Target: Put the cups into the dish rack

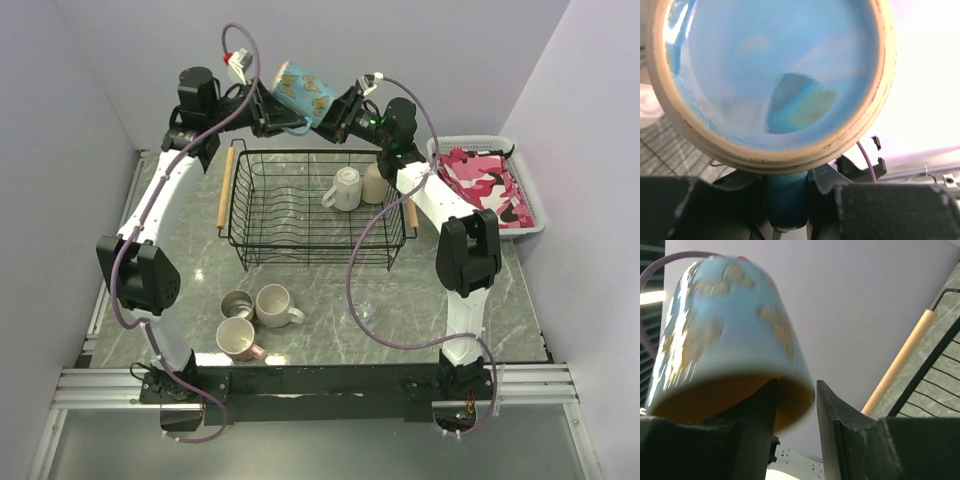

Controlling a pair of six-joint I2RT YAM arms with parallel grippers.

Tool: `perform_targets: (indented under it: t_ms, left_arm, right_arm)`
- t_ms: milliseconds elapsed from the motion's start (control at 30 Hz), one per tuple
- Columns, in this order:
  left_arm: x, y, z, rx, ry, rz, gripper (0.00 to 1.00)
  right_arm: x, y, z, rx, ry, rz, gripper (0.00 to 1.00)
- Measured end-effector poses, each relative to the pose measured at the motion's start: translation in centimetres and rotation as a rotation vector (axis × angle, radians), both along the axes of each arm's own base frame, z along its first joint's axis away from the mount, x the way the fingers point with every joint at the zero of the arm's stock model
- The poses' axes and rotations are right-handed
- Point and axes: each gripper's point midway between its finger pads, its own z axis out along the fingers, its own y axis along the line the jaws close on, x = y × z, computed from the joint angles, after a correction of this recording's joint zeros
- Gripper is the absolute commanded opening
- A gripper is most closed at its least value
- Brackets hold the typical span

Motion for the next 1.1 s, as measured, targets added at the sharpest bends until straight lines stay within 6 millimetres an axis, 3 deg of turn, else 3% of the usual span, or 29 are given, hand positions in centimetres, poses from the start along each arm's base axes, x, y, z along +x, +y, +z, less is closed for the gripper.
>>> perform_targets:
  t_ms: [167, 300, 533, 667, 767, 900, 1100]
  left_arm:
    - [1.5, 2.3, 0.6, 0.002, -0.032, 0.064, 0.01]
    - [2.4, 3.6, 2.3, -0.008, -0.098, 0.117, 0.01]
    - [2.0, 4.1, 6.0, 0.003, -0.234, 0.126, 0.01]
    - [2.2, 4.5, 6.8, 0.060, -0.322, 0.139, 0.01]
    - [2.7, 4.8, 5.7, 0.130, -0.342, 0.162, 0.01]
    - [3.9, 5.5, 2.2, 0.279, -0.337, 0.212, 0.01]
    - [4.7, 4.6, -6.6, 0.551, -0.284, 0.216, 0.01]
  right_arm:
    - [-0.6, -0.7, -0.6, -0.030, -0.002, 0.012, 0.47]
    - [-1.0, -1.0, -1.7, -0.059, 0.007, 0.038, 0.48]
    - [-1.5, -1.0, -3.8, -0.096, 0.049, 0.068, 0.48]
    - [-2.5, -1.4, -5.0, -0.151, 0.062, 0.079, 0.50]
    - [-3.9, -2.3, -5.4, -0.223, 0.041, 0.068, 0.50]
    - [-6.3, -4.1, -4.1, -0.351, -0.053, 0.016, 0.53]
    - [-10.0, -7.4, -1.2, -0.523, -0.239, -0.108, 0.54]
